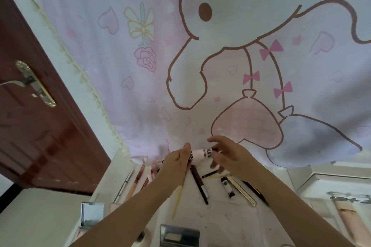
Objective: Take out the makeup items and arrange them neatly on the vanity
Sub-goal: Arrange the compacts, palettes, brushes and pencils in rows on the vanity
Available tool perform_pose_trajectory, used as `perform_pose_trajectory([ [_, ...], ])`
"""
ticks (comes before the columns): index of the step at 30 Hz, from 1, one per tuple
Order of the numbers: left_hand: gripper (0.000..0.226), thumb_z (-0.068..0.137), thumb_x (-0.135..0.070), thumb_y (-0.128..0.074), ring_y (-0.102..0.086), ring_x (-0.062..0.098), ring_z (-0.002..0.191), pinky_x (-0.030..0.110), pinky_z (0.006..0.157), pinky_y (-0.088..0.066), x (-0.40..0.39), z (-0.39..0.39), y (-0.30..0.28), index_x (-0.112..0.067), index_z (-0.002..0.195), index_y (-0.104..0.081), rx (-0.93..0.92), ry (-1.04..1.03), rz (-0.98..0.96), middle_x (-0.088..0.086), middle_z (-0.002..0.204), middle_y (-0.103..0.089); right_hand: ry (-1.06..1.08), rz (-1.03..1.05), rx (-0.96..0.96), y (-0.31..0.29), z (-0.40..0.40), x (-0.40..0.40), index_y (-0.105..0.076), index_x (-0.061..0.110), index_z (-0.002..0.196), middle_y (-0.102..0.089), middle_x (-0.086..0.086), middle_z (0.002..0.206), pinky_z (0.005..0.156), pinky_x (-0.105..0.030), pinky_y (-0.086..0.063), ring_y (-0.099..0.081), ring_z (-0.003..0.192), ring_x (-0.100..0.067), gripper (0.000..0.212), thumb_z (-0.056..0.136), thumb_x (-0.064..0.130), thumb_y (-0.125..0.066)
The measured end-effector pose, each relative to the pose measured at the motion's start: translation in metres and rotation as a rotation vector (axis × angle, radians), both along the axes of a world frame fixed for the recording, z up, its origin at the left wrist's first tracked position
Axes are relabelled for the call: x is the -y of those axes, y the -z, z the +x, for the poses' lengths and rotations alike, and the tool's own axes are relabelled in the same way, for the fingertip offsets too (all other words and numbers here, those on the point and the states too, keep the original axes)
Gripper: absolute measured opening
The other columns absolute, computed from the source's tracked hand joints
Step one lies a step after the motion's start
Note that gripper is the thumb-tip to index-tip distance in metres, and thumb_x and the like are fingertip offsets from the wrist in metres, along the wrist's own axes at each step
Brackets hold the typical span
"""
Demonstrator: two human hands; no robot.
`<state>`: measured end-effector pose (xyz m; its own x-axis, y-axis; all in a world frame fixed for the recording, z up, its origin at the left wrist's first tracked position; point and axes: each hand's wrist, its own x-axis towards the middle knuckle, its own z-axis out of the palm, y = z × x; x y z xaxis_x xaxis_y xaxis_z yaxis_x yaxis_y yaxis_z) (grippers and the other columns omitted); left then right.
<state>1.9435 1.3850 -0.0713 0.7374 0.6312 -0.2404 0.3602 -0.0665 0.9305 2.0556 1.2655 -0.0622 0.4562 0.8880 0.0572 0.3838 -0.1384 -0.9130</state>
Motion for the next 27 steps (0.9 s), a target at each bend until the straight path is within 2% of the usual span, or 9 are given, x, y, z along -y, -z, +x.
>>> perform_pose_trajectory([
  [2,0.050,0.099,-0.037,-0.032,-0.026,0.002,0.029,0.021,0.044,-0.022,0.000,0.002,-0.001,-0.016,0.053,-0.038,0.003,0.002,0.002,-0.009,0.031,-0.031,0.008,-0.046,0.030,-0.002,-0.001,-0.003,-0.053,0.031,0.082,-0.060,0.008,0.064,0.053,-0.018,-0.048,-0.054,0.047,-0.002,0.020,0.094,0.017,-0.045],
  [3,0.050,0.099,-0.036,-0.032,-0.026,0.002,0.028,0.021,0.043,-0.022,0.000,0.003,-0.002,-0.016,0.053,-0.038,0.004,-0.003,-0.005,-0.009,0.030,-0.031,0.010,-0.045,0.070,-0.003,-0.002,-0.003,-0.053,0.030,0.080,-0.059,0.008,0.062,0.053,-0.019,-0.048,-0.053,0.046,-0.002,0.021,0.094,0.016,-0.046],
  [8,0.047,0.097,-0.036,-0.035,-0.027,0.003,0.024,0.014,0.033,-0.023,-0.001,0.003,-0.004,-0.015,0.055,-0.040,0.011,-0.063,-0.101,-0.009,0.028,-0.032,-0.044,-0.010,0.060,-0.003,0.002,-0.004,-0.045,0.041,0.097,-0.057,0.015,0.091,0.072,-0.023,-0.057,-0.064,0.079,-0.011,0.038,0.085,0.009,-0.060],
  [10,0.048,0.098,-0.036,-0.035,-0.026,0.003,0.025,0.014,0.033,-0.023,-0.001,0.003,-0.005,-0.014,0.055,-0.039,0.018,-0.053,-0.099,-0.009,0.029,-0.031,-0.020,-0.019,0.027,-0.002,0.002,-0.005,-0.047,0.036,0.100,-0.059,0.014,0.085,0.064,-0.018,-0.055,-0.063,0.069,-0.006,0.027,0.087,0.014,-0.057],
  [12,0.048,0.098,-0.035,-0.034,-0.026,0.003,0.025,0.014,0.034,-0.023,-0.001,0.003,-0.004,-0.014,0.055,-0.039,0.035,-0.044,-0.097,-0.009,0.029,-0.031,0.021,-0.004,-0.002,-0.002,0.001,-0.006,-0.054,0.028,0.090,-0.061,0.007,0.070,0.054,-0.016,-0.050,-0.057,0.052,-0.002,0.013,0.091,0.015,-0.052],
  [14,0.048,0.098,-0.034,-0.035,-0.026,0.002,0.027,0.015,0.036,-0.024,-0.002,0.001,-0.003,-0.013,0.056,-0.040,0.049,-0.026,-0.082,-0.010,0.031,-0.032,0.042,0.018,0.024,0.001,0.002,-0.006,-0.056,0.029,0.084,-0.060,0.005,0.066,0.052,-0.014,-0.048,-0.054,0.048,-0.002,0.018,0.090,0.013,-0.053],
  [19,0.043,0.099,-0.029,-0.035,-0.036,0.004,0.035,0.013,0.041,-0.033,-0.008,-0.008,0.003,-0.009,0.064,-0.050,0.044,0.125,-0.016,-0.006,0.045,-0.044,0.018,0.039,0.032,0.005,0.005,-0.004,-0.055,0.030,0.088,-0.061,0.009,0.078,0.066,-0.013,-0.051,-0.059,0.061,-0.003,0.027,0.085,0.004,-0.058],
  [22,0.033,0.098,-0.023,-0.039,-0.048,0.003,0.041,0.014,0.049,-0.042,-0.013,-0.013,0.009,-0.010,0.073,-0.055,0.020,0.207,-0.073,0.000,0.059,-0.052,-0.002,0.032,0.026,0.008,0.004,-0.004,-0.056,0.031,0.088,-0.060,0.011,0.083,0.070,-0.012,-0.051,-0.060,0.067,0.003,0.034,0.083,-0.002,-0.058],
  [27,0.022,0.096,-0.012,-0.043,-0.061,0.010,0.050,0.019,0.054,-0.051,-0.020,-0.022,0.018,-0.012,0.082,-0.061,0.000,0.243,-0.188,0.003,0.065,-0.061,-0.039,-0.004,0.064,0.013,0.002,-0.007,-0.055,0.033,0.079,-0.059,0.011,0.086,0.076,-0.018,-0.052,-0.061,0.080,-0.009,0.044,0.079,-0.010,-0.057],
])
